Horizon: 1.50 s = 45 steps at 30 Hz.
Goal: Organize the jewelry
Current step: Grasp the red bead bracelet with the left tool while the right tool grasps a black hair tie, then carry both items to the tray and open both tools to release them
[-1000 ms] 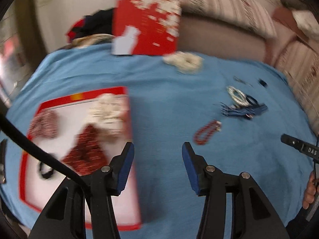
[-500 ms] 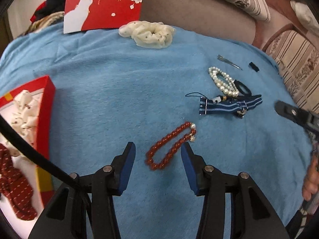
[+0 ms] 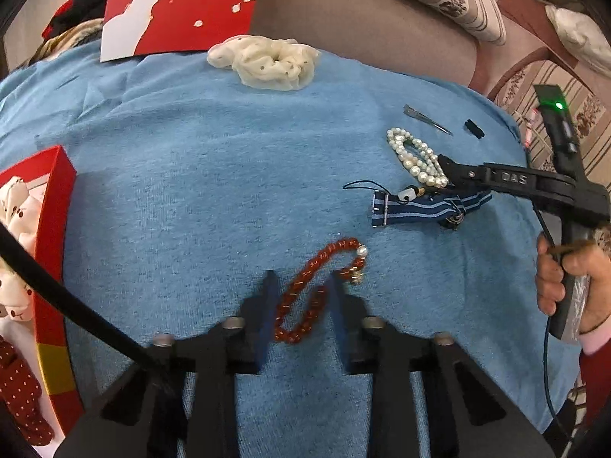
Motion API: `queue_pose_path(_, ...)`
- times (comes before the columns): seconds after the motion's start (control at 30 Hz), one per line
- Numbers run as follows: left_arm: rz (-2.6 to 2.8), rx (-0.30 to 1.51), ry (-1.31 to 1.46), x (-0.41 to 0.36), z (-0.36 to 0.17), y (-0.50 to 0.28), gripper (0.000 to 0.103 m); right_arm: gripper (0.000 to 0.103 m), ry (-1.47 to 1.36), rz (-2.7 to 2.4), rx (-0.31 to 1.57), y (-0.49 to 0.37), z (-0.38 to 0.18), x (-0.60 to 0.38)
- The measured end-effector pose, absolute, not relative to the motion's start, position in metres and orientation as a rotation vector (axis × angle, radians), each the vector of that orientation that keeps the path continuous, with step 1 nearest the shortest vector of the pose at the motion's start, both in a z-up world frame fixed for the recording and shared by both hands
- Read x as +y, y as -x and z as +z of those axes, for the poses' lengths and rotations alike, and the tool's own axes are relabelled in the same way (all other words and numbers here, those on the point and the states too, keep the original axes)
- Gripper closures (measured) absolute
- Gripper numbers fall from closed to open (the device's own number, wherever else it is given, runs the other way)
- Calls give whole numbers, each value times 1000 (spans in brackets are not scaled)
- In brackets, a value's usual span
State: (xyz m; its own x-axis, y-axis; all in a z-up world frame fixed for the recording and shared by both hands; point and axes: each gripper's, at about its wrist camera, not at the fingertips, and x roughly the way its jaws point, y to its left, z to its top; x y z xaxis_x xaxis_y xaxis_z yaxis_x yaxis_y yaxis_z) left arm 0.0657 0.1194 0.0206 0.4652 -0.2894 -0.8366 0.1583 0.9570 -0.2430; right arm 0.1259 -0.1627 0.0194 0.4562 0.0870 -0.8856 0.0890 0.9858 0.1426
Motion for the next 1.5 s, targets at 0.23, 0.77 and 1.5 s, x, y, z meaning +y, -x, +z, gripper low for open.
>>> queue_pose_path(0.23, -308, 1039, 201, 115, 34, -56, 96, 98, -174, 19, 1077, -119, 33, -159)
queue_pose_path(0.77, -302, 873, 295, 185, 141, 30, 96, 98, -134, 100, 935, -39, 122, -119)
queue_pose_path(1.5, 74, 948, 436, 372, 91, 112, 96, 98, -20, 459, 992, 24, 124, 100)
